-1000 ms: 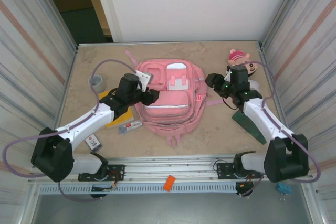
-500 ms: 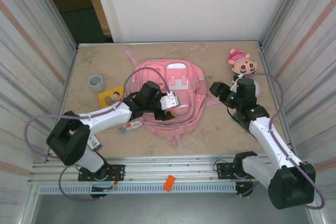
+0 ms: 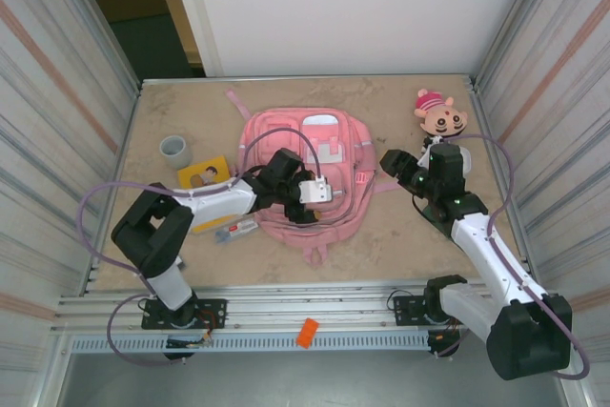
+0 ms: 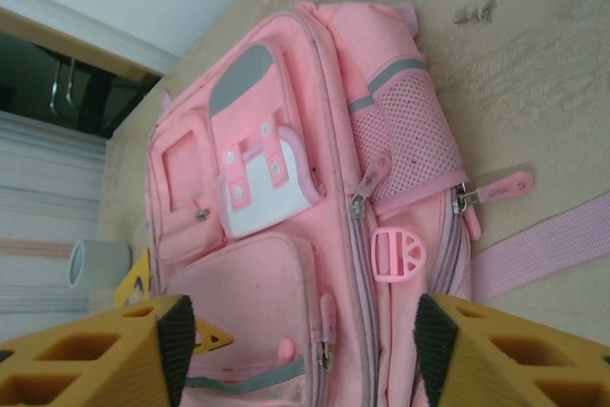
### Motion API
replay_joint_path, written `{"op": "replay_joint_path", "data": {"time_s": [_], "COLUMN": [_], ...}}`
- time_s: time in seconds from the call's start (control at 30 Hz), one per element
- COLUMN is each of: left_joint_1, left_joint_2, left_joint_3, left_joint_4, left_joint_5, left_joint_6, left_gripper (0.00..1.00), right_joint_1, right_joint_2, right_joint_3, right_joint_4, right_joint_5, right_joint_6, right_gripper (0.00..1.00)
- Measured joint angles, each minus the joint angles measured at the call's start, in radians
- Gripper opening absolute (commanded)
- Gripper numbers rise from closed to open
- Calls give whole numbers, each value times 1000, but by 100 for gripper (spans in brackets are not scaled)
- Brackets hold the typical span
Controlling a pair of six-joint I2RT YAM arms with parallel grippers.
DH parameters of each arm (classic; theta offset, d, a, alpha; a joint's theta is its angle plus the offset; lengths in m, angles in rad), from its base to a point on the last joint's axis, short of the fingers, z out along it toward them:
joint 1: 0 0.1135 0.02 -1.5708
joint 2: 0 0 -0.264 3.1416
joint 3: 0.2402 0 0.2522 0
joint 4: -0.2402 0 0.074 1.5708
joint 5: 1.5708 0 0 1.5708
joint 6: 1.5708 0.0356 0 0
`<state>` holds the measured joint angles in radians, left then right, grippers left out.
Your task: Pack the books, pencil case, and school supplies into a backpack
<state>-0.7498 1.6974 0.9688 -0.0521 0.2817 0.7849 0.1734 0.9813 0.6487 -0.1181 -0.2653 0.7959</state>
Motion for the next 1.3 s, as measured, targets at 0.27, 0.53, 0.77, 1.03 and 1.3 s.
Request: {"op": "replay_joint_path", "data": {"time_s": [0.27, 0.53, 0.77, 1.03, 1.3], "left_joint_1": [-14, 151, 281, 330, 361], "left_joint_2": [-8, -164, -207, -209, -209], "left_joint_3": [-20, -20, 15, 45, 76], "left_joint_4": [51, 12, -65, -118, -139], "left_joint_5": [-33, 239, 456, 565, 613], "left_joint_6": [13, -47, -77, -83, -82], "left_gripper": [10, 0, 0, 0, 0], "right_joint_1": [-129, -175, -201, -199, -199], "right_joint_2": [158, 211, 256, 316, 415], "right_joint_3": [10, 54, 56, 47, 47], "right_joint_4": [16, 1, 44, 154, 219], "right_joint_5": [-150, -291, -421, -526, -579], "right_joint_6": [-26, -164, -230, -230, -266], "right_gripper": [68, 68, 66, 67, 74]}}
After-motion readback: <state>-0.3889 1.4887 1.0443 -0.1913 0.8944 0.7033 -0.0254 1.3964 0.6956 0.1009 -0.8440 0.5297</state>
